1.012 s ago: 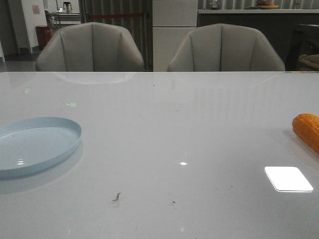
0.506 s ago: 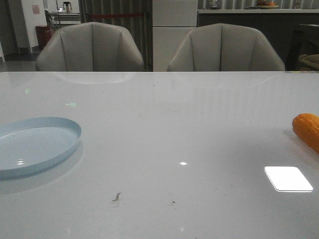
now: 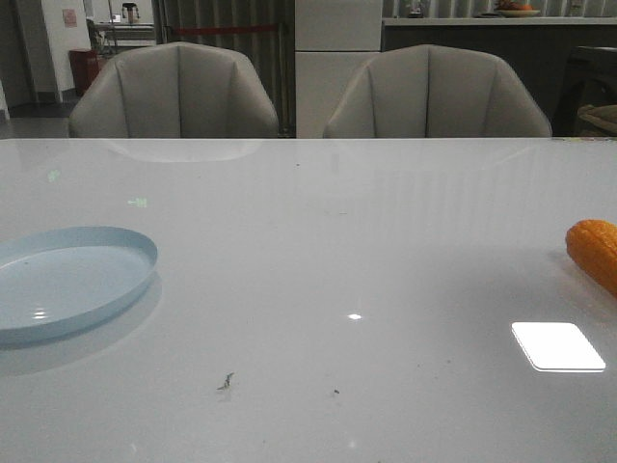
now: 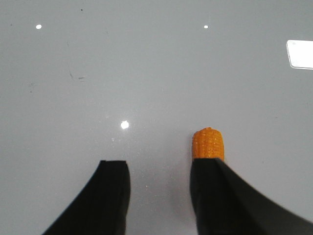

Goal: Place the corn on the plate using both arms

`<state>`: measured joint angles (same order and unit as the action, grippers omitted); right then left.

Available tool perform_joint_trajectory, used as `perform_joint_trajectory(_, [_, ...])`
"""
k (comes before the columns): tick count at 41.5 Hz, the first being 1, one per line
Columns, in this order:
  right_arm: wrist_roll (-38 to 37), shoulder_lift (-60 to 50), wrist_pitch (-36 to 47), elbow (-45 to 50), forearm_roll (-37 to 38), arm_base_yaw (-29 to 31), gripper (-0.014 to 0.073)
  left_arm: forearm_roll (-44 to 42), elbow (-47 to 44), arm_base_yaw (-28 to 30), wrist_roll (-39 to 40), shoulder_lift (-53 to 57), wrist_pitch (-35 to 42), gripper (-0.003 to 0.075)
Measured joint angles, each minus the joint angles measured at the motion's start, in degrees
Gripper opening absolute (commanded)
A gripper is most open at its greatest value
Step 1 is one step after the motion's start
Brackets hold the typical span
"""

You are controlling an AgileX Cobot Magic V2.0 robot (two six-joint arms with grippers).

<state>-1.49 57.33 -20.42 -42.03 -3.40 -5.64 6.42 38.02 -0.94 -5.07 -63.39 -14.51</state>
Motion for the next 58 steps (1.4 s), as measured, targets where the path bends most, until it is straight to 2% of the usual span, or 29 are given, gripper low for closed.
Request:
perform_joint_trajectory(11, [0.00, 0.10, -0.36, 0.00, 0.00, 0.00, 0.0415, 4.06, 13.40, 3.39, 0.35, -15.24, -8.74, 0.0419])
perform_joint_trajectory(19, [0.00, 0.10, -1.22, 0.00, 0.00, 0.00, 0.0415, 4.13, 24.08, 3.77, 0.35, -26.21, -17.31, 0.0419])
perform_joint_trajectory(26, [0.00, 0.10, -2.69, 0.00, 0.00, 0.00, 0.0415, 4.17, 30.13, 3.77, 0.35, -34.76, -21.91, 0.0419])
perform_joint_trajectory(35, [0.00, 0.10, -4.90, 0.00, 0.00, 0.00, 0.0415, 4.17, 31.91, 3.77, 0.35, -41.99, -23.12, 0.0419])
perform_joint_trajectory(50, [0.00, 0.10, -6.00, 0.00, 0.00, 0.00, 0.0415, 4.17, 32.01, 3.77, 0.35, -46.23, -23.36, 0.0412])
perform_joint_trajectory(54, [0.00, 0.10, -6.00, 0.00, 0.00, 0.00, 0.0415, 4.27, 32.01, 3.77, 0.35, -46.75, -23.35, 0.0365])
perform_joint_trajectory(58, [0.00, 0.10, -6.00, 0.00, 0.00, 0.00, 0.0415, 4.27, 32.01, 3.77, 0.35, -47.25, -24.00, 0.0270])
